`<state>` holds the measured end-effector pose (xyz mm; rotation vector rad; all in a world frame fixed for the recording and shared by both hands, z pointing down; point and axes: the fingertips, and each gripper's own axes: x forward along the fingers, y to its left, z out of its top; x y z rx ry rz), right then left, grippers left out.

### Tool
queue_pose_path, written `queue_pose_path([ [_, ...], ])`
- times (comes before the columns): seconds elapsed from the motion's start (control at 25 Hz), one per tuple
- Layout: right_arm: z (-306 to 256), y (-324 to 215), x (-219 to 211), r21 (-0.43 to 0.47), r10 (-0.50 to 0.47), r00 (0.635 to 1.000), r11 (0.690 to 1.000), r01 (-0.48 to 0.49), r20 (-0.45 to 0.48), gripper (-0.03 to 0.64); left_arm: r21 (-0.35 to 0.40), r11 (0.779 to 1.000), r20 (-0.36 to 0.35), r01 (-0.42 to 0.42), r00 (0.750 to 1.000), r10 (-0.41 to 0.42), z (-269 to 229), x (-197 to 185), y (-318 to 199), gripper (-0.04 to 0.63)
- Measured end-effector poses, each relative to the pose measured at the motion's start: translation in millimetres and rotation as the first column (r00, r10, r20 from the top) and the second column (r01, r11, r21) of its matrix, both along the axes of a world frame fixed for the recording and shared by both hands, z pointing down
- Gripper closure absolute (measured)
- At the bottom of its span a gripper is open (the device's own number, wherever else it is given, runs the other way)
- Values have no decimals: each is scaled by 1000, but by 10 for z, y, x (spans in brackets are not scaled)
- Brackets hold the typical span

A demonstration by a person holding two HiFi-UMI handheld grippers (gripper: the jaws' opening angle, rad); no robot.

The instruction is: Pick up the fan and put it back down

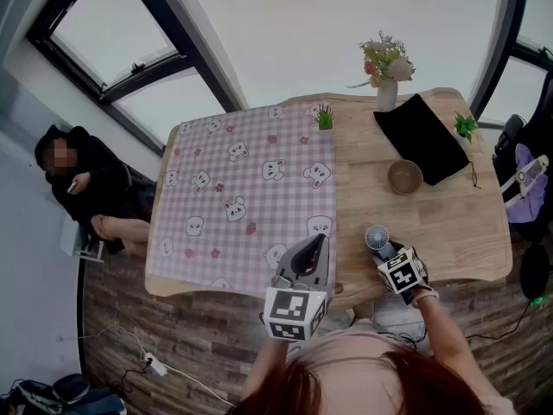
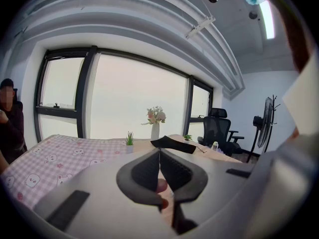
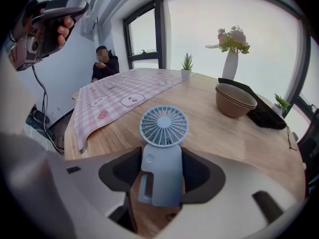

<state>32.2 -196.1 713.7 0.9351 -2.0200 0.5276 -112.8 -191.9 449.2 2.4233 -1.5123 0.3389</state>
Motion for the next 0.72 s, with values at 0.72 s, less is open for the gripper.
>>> queue_pose_path([
  [0.72, -307, 49, 75, 91, 26, 999, 995, -29, 32, 388, 27, 1000, -11, -13, 1000, 13, -92, 149, 134, 584],
])
